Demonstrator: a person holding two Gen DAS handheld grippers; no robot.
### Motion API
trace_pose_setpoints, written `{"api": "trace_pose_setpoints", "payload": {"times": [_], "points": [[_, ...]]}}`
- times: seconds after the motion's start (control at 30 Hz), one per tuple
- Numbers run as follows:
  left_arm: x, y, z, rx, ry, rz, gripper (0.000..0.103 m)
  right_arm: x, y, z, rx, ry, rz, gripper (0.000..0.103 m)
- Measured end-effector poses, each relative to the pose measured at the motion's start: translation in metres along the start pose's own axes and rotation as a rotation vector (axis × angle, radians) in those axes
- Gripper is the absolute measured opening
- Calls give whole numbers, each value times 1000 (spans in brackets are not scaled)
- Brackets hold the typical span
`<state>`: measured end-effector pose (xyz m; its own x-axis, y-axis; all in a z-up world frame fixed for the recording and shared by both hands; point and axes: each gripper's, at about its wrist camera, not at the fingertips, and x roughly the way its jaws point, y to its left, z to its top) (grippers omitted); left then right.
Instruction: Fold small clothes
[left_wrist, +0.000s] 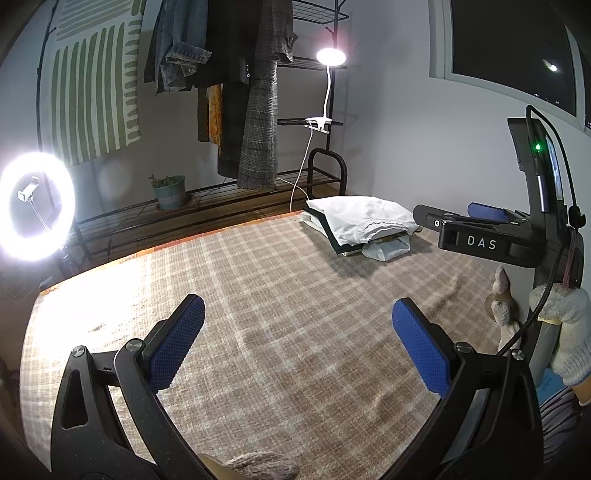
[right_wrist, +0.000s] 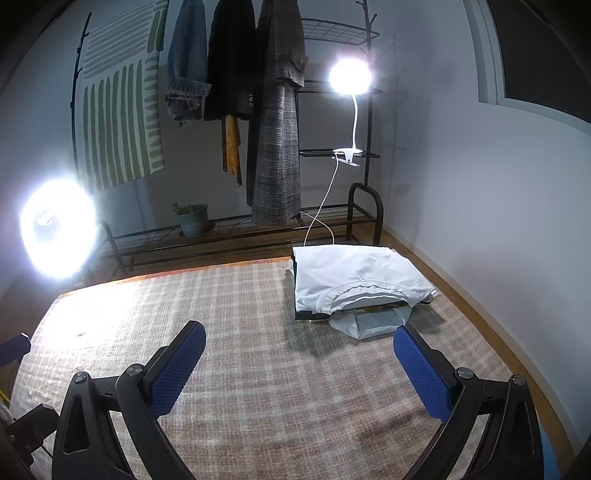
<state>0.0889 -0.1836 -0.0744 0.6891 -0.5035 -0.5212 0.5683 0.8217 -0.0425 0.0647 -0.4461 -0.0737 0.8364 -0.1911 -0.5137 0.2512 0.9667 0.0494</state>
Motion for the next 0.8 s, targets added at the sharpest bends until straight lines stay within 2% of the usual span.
{"api": "trace_pose_setpoints", "payload": {"times": [0.8], "points": [[0,0,0,4,4,-5,103,1,-1,-1,3,9,12,103]]}}
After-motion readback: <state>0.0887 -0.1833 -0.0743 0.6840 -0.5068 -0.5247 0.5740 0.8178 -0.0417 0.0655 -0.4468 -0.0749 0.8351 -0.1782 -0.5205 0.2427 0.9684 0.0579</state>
